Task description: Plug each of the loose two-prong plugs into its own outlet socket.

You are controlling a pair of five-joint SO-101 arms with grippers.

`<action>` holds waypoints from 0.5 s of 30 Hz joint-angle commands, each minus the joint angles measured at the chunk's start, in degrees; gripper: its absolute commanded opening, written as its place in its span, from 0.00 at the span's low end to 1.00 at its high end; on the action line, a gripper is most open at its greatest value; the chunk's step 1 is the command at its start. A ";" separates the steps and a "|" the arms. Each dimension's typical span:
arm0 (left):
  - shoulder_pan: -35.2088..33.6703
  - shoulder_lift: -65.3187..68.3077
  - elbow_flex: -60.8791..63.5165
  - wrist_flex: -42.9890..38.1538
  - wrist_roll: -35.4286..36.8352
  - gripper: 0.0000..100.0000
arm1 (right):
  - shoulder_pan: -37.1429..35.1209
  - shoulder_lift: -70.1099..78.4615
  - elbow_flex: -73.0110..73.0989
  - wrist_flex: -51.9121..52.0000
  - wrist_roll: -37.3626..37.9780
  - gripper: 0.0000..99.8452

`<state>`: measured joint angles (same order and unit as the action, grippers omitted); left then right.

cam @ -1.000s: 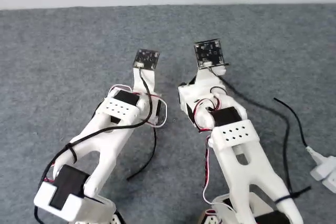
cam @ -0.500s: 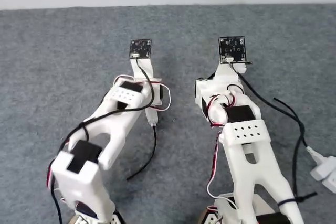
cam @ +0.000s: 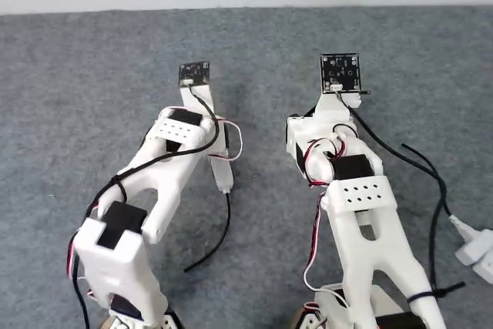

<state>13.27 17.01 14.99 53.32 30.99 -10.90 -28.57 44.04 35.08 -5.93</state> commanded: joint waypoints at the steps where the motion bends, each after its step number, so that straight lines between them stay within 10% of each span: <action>1: 0.00 -10.11 -0.84 0.70 0.18 0.05 | 0.40 -1.27 -4.66 0.57 -0.35 0.01; 15: 6.86 -19.69 19.03 -1.14 5.63 0.21 | 0.31 -1.27 -4.66 0.57 -0.26 0.01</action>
<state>19.69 -0.75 33.98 53.14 33.27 -10.90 -28.57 44.04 35.08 -5.93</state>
